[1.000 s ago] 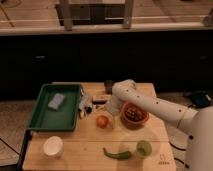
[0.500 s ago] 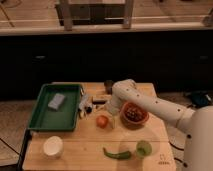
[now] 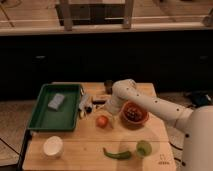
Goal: Place apple in paper cup
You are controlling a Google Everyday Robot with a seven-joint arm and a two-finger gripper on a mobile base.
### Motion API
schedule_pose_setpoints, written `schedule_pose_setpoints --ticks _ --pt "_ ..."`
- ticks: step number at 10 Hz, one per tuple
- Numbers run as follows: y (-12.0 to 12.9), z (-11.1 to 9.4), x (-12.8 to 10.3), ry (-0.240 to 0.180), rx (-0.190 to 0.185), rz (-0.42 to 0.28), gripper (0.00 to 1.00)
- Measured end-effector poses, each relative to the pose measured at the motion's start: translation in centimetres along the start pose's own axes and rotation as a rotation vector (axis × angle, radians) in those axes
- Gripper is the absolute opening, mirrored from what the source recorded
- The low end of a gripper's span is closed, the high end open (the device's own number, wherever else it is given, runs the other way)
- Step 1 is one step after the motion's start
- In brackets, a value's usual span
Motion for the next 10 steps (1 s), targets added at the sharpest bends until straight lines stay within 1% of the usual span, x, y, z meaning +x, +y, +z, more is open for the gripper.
schedule_pose_setpoints --ticks 10 --pt "0.12 0.28 0.34 -0.042 -0.002 0.008 0.8"
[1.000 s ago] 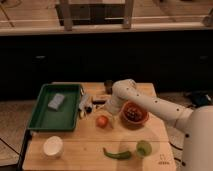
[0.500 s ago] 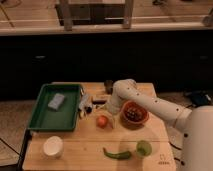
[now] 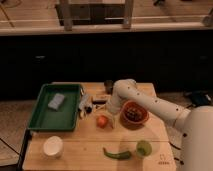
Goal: Place apple in paper cup
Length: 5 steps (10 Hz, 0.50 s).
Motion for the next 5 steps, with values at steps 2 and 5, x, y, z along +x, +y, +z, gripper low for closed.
schedule_pose_setpoints --ticks 2,5 --pt "-0.03 0.05 0.11 -0.01 0.002 0.003 0.8" --pt "0.04 0.11 0.2 -0.021 0.002 0.006 0.8"
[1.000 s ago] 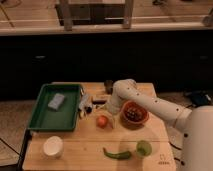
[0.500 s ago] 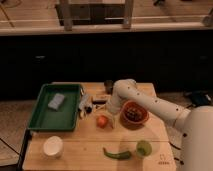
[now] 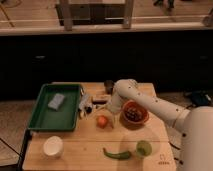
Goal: Place apple in paper cup
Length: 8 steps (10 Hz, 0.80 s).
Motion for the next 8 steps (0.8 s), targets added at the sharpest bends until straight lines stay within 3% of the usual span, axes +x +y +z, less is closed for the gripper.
schedule_pose_setpoints --ticks 8 --pt "-0.05 0.22 0.35 -0.027 0.004 0.009 0.8"
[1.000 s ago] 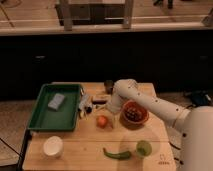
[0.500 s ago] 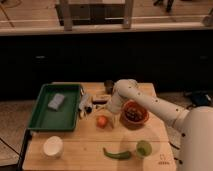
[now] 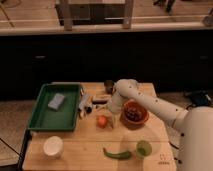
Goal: Place apple in paper cup
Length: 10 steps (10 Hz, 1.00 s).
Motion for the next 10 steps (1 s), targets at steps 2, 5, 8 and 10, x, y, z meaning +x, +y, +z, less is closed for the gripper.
schedule_pose_setpoints --ticks 2,5,8,10 --pt "-0.01 0.05 0.06 -0.003 0.0 0.001 0.8" --pt "-0.14 0.13 0.2 -0.009 0.001 0.005 0.8" --pt "-0.17 0.22 0.38 -0.016 0.003 0.01 0.8" --pt "-0.22 0.27 0.48 -0.02 0.005 0.014 0.8"
